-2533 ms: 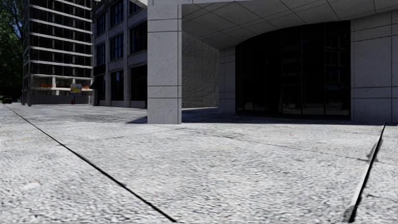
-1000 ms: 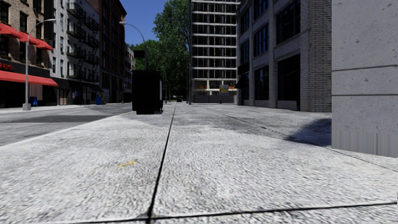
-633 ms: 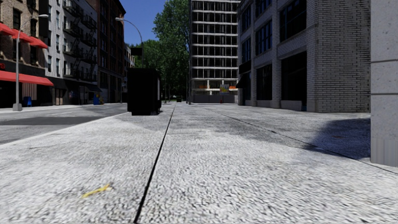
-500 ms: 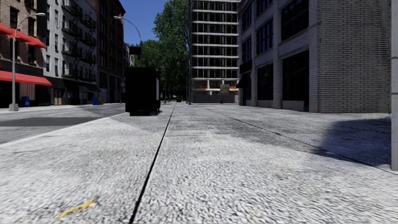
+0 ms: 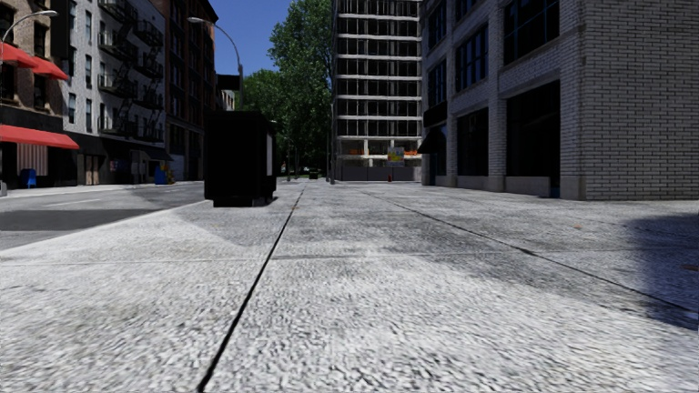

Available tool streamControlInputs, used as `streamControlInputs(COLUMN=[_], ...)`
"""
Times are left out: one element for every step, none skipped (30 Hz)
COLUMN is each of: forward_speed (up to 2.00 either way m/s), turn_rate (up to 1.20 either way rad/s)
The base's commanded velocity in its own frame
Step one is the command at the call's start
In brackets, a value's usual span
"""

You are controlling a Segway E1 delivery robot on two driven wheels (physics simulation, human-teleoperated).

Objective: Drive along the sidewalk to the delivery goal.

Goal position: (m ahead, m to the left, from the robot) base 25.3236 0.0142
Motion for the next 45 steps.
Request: streamControlInputs(forward_speed=[2.0,2.0,2.0,2.0,2.0,2.0,2.0,2.0,2.0,2.0,2.0,2.0,2.0,2.0,2.0,2.0,2.0,2.0,2.0,2.0,2.0,2.0,2.0,2.0,2.0,2.0,2.0,2.0,2.0,2.0,2.0,2.0,2.0,2.0,2.0,2.0,2.0,2.0,2.0,2.0,2.0,2.0,2.0,2.0,2.0], turn_rate=[0.0,0.0,0.0,0.0,0.0,0.0,0.0,0.0,0.0,0.0,0.0,0.0,0.0,0.0,0.0,0.0,0.0,0.0,0.0,0.0,0.0,0.0,0.0,0.0,0.0,0.0,0.0,0.0,0.0,-0.01,-0.07,-0.07,-0.13,-0.16,-0.18,-0.18,-0.2,-0.21,-0.21,-0.21,-0.22,-0.22,-0.22,-0.22,-0.22])
